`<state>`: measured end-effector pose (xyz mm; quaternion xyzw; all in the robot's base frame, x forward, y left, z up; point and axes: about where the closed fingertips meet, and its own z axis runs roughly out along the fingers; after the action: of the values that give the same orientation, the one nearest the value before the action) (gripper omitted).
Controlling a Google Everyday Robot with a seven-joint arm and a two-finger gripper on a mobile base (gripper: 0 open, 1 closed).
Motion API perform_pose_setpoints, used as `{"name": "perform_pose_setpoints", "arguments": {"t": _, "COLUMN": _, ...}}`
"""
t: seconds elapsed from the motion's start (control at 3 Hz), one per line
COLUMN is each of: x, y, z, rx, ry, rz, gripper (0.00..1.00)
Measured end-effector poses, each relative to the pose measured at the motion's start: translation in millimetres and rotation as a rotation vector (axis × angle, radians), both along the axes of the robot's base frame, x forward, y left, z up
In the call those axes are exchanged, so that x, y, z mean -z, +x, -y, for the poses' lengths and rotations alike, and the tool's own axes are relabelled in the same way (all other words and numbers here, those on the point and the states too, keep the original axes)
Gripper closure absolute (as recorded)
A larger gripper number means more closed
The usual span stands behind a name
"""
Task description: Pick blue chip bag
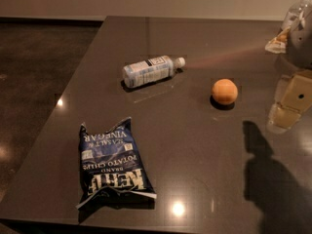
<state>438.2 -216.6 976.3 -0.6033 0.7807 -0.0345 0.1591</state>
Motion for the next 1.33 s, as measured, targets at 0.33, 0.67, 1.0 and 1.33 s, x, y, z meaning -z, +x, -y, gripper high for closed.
{"name": "perform_pose_setpoints", "arguments": {"t": 0.33, "x": 0, "y": 0, "z": 0, "rx": 0.000, "ry": 0.000, "rz": 0.000, "gripper": 0.00}}
{"name": "perform_pose_setpoints", "arguments": {"t": 0.67, "x": -2, "y": 4, "z": -9, "rx": -0.022, "ry": 0.017, "rz": -0.013, "gripper": 0.00}}
{"name": "perform_pose_setpoints", "arguments": {"t": 1.0, "x": 3, "y": 6, "z": -70, "rx": -0.193, "ry": 0.056, "rz": -0.038, "gripper": 0.00}}
{"name": "perform_pose_setpoints", "arguments": {"t": 1.33, "x": 16, "y": -1, "z": -121, "rx": -0.342, "ry": 0.069, "rz": -0.063, "gripper": 0.00}}
